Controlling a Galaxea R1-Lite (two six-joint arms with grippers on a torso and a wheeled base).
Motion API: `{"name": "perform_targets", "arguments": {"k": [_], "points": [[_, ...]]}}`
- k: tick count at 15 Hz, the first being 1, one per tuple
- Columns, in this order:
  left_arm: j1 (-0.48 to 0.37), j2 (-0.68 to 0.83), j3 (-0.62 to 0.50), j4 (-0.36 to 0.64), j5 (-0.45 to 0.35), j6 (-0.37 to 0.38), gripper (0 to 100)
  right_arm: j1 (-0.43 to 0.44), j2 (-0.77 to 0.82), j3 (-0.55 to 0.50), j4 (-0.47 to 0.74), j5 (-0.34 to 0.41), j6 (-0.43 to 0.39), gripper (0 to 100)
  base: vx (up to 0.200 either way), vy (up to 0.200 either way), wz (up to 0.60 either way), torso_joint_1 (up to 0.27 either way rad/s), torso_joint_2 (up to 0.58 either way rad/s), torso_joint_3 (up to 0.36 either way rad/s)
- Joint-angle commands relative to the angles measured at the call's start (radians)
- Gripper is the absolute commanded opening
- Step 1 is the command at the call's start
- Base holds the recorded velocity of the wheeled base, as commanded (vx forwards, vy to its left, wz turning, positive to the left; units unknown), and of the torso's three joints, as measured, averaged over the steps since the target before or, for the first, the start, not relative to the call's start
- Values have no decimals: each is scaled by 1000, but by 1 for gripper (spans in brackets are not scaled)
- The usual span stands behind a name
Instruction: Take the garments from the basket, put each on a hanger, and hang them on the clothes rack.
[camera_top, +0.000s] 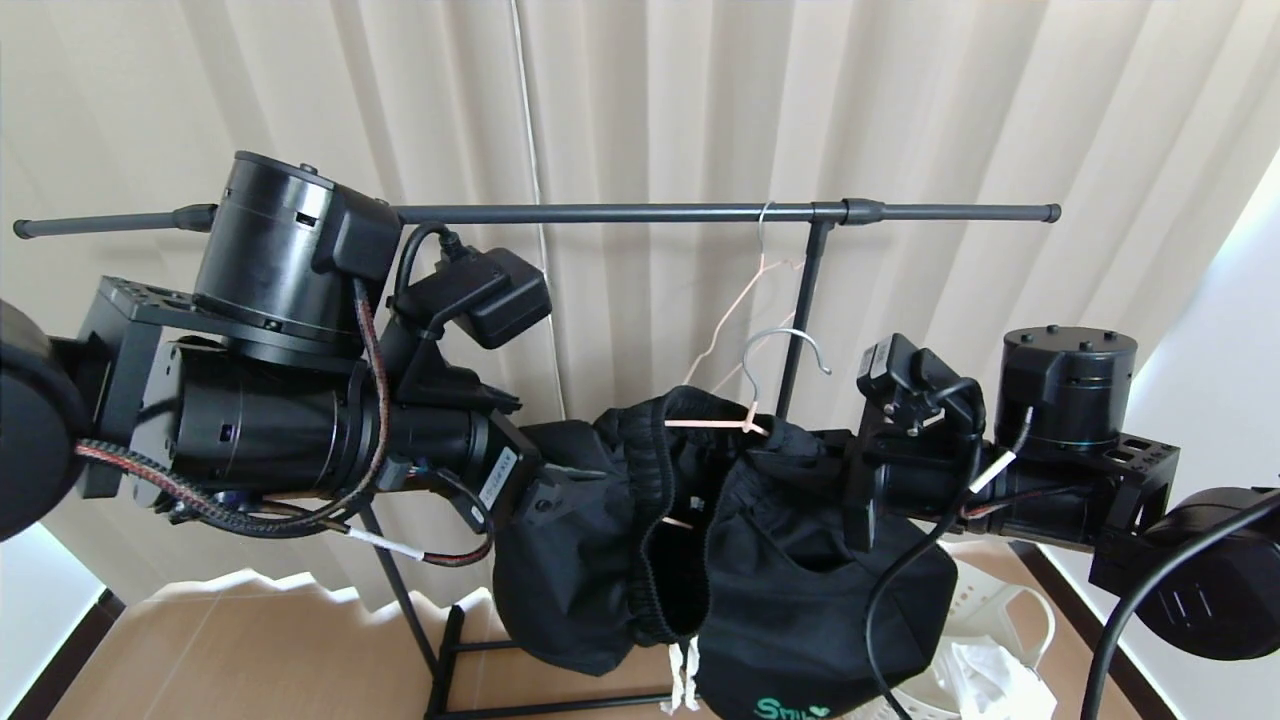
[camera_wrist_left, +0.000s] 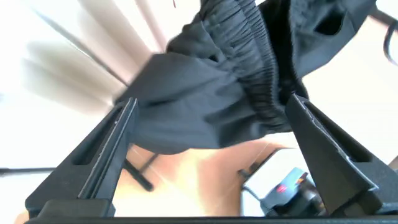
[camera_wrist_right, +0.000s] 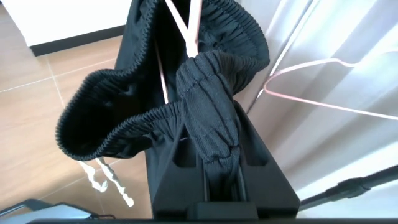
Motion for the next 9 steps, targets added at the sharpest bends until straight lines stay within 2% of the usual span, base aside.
{"name": "perform_targets", "arguments": {"k": [1,3,4,5,7,9], "points": [[26,30,-11,-1,-19,44,100,-2,7,6,0,8,-1,0,0,0,0,0,0,0],[43,76,-60,2,-75,169,100,-2,8,17,0,34,-27,0,0,0,0,0,0,0],[51,82,-66,3,-95,202,100,-2,8,20,0,40,-30,0,0,0,0,0,0,0],[83,85,-74,6,-180,305,100,-2,7,26,0,65,-41,0,0,0,0,0,0,0],[125,96,-77,11,-291,452,100,-2,2,37,0,95,-53,0,0,0,0,0,0,0],[135,133,-95,11,-311,549,100,-2,-4,48,0,121,-81,0,0,0,0,0,0,0]]}}
